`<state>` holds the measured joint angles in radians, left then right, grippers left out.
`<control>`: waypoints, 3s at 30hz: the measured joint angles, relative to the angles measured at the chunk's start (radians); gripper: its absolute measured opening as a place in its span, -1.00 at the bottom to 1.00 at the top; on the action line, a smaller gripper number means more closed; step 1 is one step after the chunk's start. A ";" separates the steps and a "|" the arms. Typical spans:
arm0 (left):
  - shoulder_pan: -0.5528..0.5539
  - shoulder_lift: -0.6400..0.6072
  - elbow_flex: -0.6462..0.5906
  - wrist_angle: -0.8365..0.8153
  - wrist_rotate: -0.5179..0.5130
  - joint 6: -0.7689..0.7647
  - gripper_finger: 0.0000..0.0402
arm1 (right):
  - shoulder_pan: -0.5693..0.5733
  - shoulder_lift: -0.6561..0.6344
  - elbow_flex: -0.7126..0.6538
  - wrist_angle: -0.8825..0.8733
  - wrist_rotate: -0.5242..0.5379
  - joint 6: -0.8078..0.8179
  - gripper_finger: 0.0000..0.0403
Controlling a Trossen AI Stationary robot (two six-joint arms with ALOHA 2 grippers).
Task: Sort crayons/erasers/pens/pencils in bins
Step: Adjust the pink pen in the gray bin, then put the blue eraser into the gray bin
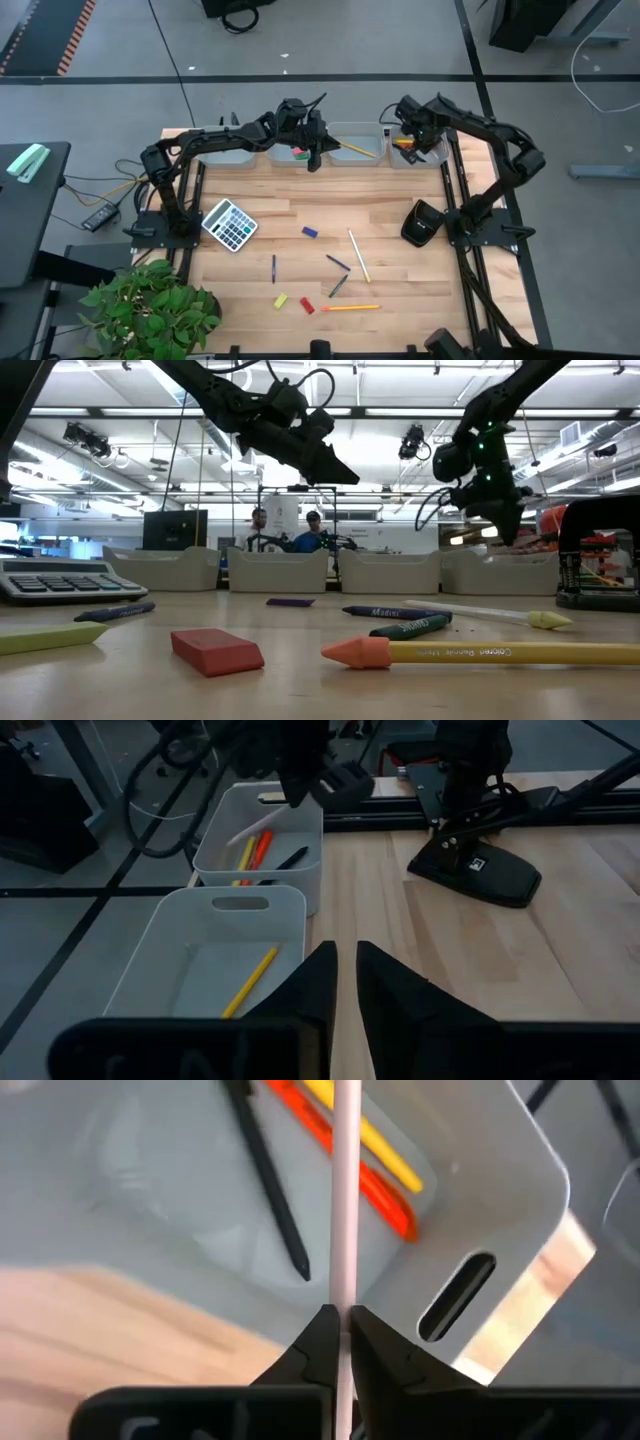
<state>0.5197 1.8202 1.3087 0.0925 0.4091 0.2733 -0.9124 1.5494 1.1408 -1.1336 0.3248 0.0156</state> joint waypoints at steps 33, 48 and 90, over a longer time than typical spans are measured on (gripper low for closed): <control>0.148 0.000 0.000 -0.179 -0.100 -0.004 -0.83 | 0.329 -0.248 0.000 0.138 -0.141 0.152 -0.32; 0.197 -0.053 0.000 -0.404 -0.099 -0.035 -0.90 | 0.832 -0.014 0.002 0.625 -0.179 0.219 -0.33; 0.059 -0.315 -0.139 -0.345 -0.229 0.016 -0.92 | 0.947 0.546 0.230 0.824 -0.182 0.273 -0.05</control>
<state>0.5784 1.5051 1.1694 -0.2524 0.1799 0.2895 0.0345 2.0956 1.3712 -0.3100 0.1429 0.2889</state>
